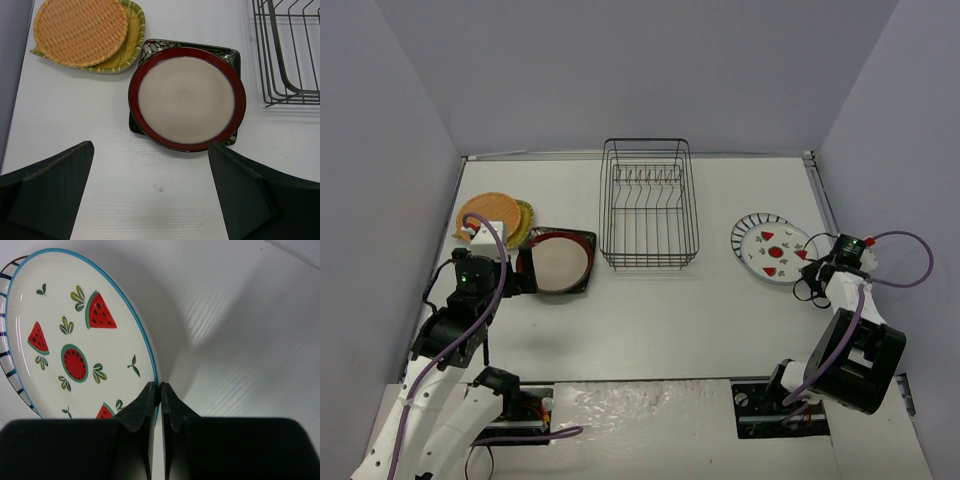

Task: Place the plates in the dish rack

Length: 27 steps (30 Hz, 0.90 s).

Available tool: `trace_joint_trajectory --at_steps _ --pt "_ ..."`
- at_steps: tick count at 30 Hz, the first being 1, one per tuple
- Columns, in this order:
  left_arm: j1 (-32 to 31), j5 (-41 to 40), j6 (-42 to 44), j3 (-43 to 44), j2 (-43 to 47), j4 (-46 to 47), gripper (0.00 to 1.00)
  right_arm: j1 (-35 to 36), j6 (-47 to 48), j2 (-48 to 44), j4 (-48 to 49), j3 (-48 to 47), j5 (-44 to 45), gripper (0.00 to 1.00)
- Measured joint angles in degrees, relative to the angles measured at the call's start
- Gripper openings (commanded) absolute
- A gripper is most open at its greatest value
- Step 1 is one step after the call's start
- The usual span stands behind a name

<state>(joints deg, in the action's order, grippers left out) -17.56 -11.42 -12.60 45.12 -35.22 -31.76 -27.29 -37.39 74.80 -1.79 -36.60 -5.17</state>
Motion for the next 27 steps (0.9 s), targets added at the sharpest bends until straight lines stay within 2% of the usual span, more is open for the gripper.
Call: trace_joint_trajectory --at_steps 3,8,13,17,21,27 --pt "0.0 0.0 0.1 0.0 0.0 0.1 0.97 -0.2 -0.1 -0.7 -0.4 0.4 0.2 0.04" --pt "0.0 0.0 0.2 0.0 0.0 0.3 0.97 -0.5 -0.3 -1.2 -0.7 0.8 0.4 0.2" --pt "-0.1 0.0 0.2 0.0 0.0 0.4 0.97 -0.8 -0.1 -1.3 -0.8 1.3 0.9 0.28" --pt "-0.3 0.0 0.3 0.0 0.0 0.4 0.97 -0.9 0.2 -1.4 -0.8 1.5 1.1 0.49" --pt "-0.4 0.0 0.3 0.0 0.0 0.4 0.97 -0.9 0.4 -2.2 -0.7 2.2 0.9 0.61" --pt "-0.4 0.0 0.4 0.0 0.0 0.4 0.97 -0.9 1.2 -2.7 2.5 3.2 -1.9 0.64"
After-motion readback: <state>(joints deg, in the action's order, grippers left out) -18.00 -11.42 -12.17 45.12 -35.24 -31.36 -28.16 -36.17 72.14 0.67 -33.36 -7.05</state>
